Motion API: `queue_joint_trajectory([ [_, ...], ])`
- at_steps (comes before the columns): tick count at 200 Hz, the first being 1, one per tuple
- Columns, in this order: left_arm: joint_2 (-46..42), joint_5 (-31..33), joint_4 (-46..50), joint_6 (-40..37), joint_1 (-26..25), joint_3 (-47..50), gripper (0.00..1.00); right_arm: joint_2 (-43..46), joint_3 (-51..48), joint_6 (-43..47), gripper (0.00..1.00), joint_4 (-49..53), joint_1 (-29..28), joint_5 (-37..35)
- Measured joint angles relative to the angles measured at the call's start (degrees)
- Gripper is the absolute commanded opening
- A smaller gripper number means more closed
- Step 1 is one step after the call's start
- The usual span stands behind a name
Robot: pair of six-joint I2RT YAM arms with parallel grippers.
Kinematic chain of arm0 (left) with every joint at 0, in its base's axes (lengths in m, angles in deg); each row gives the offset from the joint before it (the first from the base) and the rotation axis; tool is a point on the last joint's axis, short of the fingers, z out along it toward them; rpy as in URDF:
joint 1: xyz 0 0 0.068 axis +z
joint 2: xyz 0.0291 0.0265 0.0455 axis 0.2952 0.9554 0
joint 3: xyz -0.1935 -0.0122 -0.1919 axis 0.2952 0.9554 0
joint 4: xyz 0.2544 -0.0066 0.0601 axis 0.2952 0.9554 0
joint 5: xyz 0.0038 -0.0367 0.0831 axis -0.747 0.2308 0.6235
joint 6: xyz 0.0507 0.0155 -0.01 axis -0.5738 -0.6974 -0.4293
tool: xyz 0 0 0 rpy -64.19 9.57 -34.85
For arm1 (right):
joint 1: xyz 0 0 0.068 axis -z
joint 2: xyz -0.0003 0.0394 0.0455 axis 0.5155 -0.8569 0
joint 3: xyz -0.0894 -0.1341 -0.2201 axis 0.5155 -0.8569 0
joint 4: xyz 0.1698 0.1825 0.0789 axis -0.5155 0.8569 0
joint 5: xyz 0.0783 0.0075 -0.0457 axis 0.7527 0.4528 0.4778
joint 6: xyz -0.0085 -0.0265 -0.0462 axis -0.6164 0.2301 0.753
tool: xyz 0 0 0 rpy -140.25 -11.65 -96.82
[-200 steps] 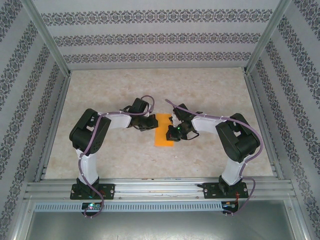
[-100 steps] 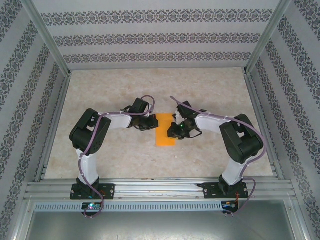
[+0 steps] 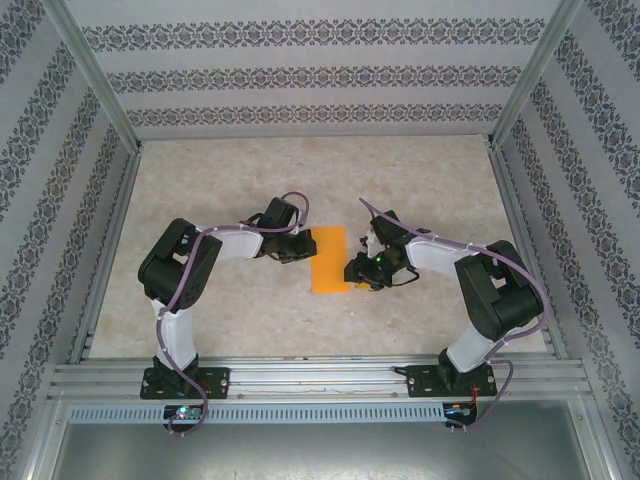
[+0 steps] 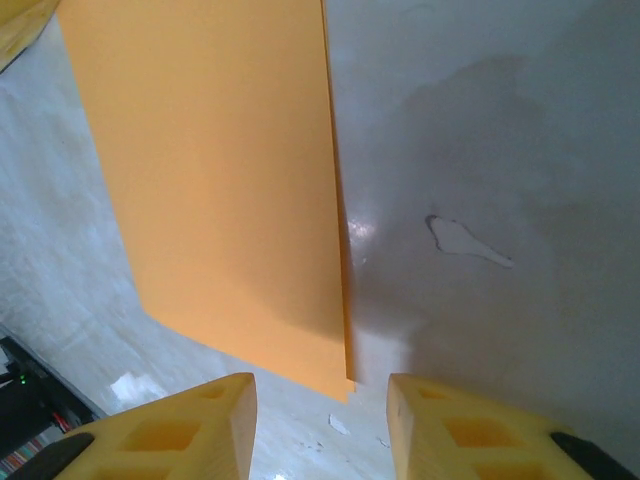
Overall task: Fold a paper plane with a square sheet of paper (fold left side to right side)
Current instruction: Fold the triangle a second time at the center of the table.
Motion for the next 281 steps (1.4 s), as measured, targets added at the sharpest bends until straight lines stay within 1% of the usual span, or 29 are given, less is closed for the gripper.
queue_joint_trajectory([
  [39, 0.0, 0.0, 0.0, 0.0, 0.0, 0.0, 0.00, -1.7, 0.0, -1.2, 0.38, -1.5, -0.9, 1.0],
  [106, 0.0, 0.0, -0.1, 0.2, 0.0, 0.0, 0.00, -2.0, 0.0, -3.3, 0.37, -2.4, -0.9, 1.5],
  [211, -0.2, 0.0, -0.6, 0.2, 0.0, 0.4, 0.00, -3.2, 1.9, -3.4, 0.37, -6.0, -1.1, 2.4],
  [281, -0.3, 0.0, -1.0, 0.2, 0.0, 0.8, 0.00, -6.0, 5.7, -3.0, 0.36, -6.7, 0.8, 3.3],
])
